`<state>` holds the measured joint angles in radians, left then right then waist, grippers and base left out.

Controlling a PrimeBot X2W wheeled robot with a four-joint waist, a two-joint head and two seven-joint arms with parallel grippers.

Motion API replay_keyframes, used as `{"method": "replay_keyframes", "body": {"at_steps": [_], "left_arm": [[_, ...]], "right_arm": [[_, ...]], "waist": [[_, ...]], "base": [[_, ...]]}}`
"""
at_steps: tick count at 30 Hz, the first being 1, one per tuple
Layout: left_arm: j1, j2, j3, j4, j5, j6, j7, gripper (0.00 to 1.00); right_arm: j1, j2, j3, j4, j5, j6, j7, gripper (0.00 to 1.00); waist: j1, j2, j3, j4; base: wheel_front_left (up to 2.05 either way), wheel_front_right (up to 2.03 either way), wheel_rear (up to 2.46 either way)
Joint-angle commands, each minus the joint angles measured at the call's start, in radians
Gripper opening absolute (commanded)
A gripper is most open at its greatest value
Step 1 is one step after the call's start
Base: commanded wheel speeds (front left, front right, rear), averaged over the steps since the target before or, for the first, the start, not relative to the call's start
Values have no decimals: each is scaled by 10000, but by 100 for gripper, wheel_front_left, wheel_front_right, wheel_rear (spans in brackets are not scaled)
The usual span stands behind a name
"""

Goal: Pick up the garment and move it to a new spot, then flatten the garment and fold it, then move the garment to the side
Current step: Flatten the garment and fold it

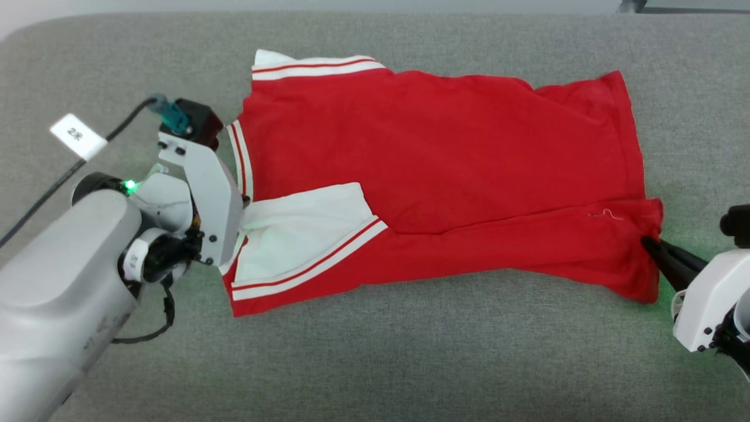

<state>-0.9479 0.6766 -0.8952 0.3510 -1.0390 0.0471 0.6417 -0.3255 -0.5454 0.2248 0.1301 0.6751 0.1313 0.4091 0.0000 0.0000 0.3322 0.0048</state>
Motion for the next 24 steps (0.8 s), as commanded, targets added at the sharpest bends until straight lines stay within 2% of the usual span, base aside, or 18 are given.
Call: {"method": "replay_keyframes", "body": {"at_steps": [1,2,3,4,5,6,7,17,24], "left_arm": [[-89,-48,48,29,-55,30,-39,4],[-111,-37,55,50,-8,44,-66,16],[-112,-41,92,65,-20,51,-134,38],[-95,-71,145,72,-90,44,-190,45],[-72,-72,195,80,-142,36,-276,60],[-52,-46,225,85,-125,64,-357,89],[-8,-41,235,63,-122,30,-430,100],[738,118,602,-550,-29,509,-1699,100],[1737,246,917,-1633,-171,1138,-2703,100]], "right_arm": [[-181,36,23,-5,-24,-11,30,0],[-221,75,1,37,6,-11,153,0],[-218,74,8,96,-6,-11,300,29],[-227,72,7,129,-42,-11,413,47],[-266,106,-5,155,-59,-11,526,93],[-307,142,-21,179,-68,-11,619,100],[-350,129,-8,172,-114,-11,684,100],[-114,19,-118,-179,-361,-11,490,100],[274,15,-355,-1017,-974,-11,-1030,100]], "waist": [[0,0,-82,33],[0,0,-138,45],[0,0,-209,60],[0,0,-276,84],[0,0,-341,94],[0,0,-415,107],[0,0,-495,132],[0,0,-1394,395],[0,0,-1896,582]], "base": [[0,0,0],[0,0,0],[0,0,0],[0,0,0],[0,0,0],[0,0,0],[0,0,0],[0,0,0],[0,0,0]]}}
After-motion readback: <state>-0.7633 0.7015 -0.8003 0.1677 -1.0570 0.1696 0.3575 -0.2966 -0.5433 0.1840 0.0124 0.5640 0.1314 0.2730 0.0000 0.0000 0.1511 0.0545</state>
